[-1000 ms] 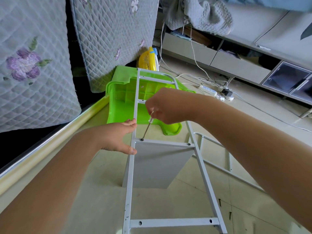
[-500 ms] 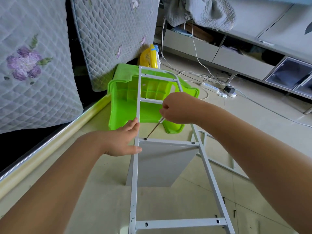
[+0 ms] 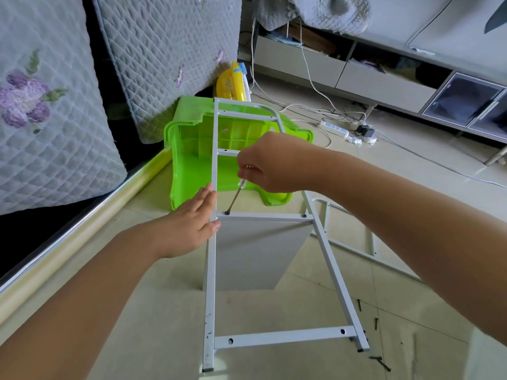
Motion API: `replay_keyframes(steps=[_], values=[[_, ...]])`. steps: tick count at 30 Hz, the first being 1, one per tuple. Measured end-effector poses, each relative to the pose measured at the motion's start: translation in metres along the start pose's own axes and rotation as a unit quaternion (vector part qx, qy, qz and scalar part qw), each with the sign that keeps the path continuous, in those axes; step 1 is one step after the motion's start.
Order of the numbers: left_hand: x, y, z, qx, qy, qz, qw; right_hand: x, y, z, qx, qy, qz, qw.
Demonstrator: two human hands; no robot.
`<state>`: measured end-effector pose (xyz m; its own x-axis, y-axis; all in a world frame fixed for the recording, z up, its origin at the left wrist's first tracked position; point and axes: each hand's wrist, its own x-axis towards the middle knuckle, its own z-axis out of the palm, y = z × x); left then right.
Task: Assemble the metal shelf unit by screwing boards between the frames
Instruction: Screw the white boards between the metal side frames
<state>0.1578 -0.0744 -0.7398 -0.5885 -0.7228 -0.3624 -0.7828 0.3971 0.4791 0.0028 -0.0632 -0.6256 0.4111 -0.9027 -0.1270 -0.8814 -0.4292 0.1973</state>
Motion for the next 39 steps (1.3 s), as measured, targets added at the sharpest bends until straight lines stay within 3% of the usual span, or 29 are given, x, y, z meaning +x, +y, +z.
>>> replay_keyframes(steps=[6, 13, 21, 30, 35, 39], values=[[0.002, -0.003, 0.001, -0.026, -0.003, 0.012, 1.000, 0.010, -0.001, 0.000, 0.039, -0.052, 0.087, 0.994], [-0.001, -0.001, -0.002, -0.018, -0.012, 0.002, 1.000, 0.002, 0.000, 0.000, 0.050, -0.070, 0.054, 0.995], [0.000, 0.008, -0.008, 0.014, -0.023, -0.033, 0.999, 0.007, -0.009, -0.010, -0.021, -0.027, -0.002, 0.999], [-0.004, 0.011, -0.007, 0.022, -0.025, -0.030, 0.999, 0.010, -0.005, -0.007, 0.004, -0.107, 0.087, 0.990], [-0.004, 0.010, -0.006, 0.019, -0.028, -0.036, 0.999, 0.003, -0.009, -0.011, 0.061, -0.110, 0.041, 0.991], [-0.005, 0.009, -0.006, 0.015, -0.028, -0.034, 0.999, 0.003, -0.012, -0.014, 0.025, -0.101, 0.007, 0.995]])
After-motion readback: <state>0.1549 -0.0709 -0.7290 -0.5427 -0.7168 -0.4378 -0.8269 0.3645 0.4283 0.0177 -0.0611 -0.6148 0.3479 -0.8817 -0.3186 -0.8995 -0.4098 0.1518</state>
